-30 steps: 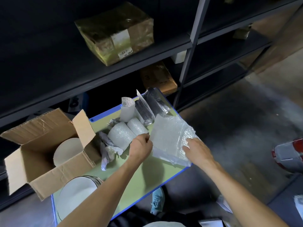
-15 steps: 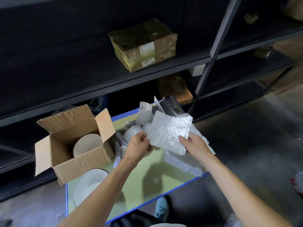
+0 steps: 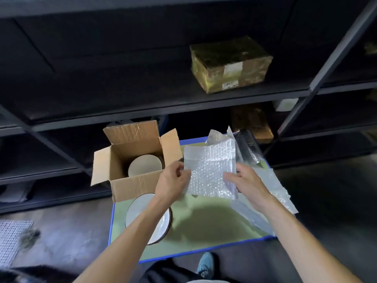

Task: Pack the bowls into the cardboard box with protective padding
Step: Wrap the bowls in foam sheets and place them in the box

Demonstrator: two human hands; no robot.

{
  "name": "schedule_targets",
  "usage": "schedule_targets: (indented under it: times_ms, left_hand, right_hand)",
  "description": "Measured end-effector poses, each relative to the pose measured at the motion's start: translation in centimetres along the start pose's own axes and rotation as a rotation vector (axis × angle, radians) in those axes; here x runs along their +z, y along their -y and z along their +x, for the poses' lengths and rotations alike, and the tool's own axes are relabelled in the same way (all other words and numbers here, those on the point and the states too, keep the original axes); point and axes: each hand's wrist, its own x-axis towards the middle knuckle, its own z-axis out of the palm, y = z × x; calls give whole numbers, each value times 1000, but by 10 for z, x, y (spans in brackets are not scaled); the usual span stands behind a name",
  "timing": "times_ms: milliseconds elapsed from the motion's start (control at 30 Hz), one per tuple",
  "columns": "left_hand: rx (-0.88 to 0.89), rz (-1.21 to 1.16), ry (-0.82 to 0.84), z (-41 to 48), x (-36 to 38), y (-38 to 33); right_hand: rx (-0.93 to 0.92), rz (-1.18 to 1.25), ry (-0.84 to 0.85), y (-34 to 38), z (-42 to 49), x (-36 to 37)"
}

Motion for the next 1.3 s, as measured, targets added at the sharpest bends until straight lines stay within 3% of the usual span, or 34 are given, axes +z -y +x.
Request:
schedule_targets:
  times_ms: [300, 500, 700, 867, 1300]
  left_hand:
    - [-12, 7, -92, -26, -70, 37]
    - [8, 294, -149, -48, -102, 78]
    - [-40, 497, -28, -50, -102, 109]
    - [42, 560, -4, -44, -103, 110]
    - [143, 536, 91, -49, -137, 95]
  right_hand:
    - [-114, -49, 49, 27, 6, 55]
    - [-53, -157, -8, 30, 9, 89]
    - [-12, -158, -38, 30, -2, 111]
    - [-6, -154, -93, 27, -9, 118]
    - [10, -134, -248, 33, -18, 123]
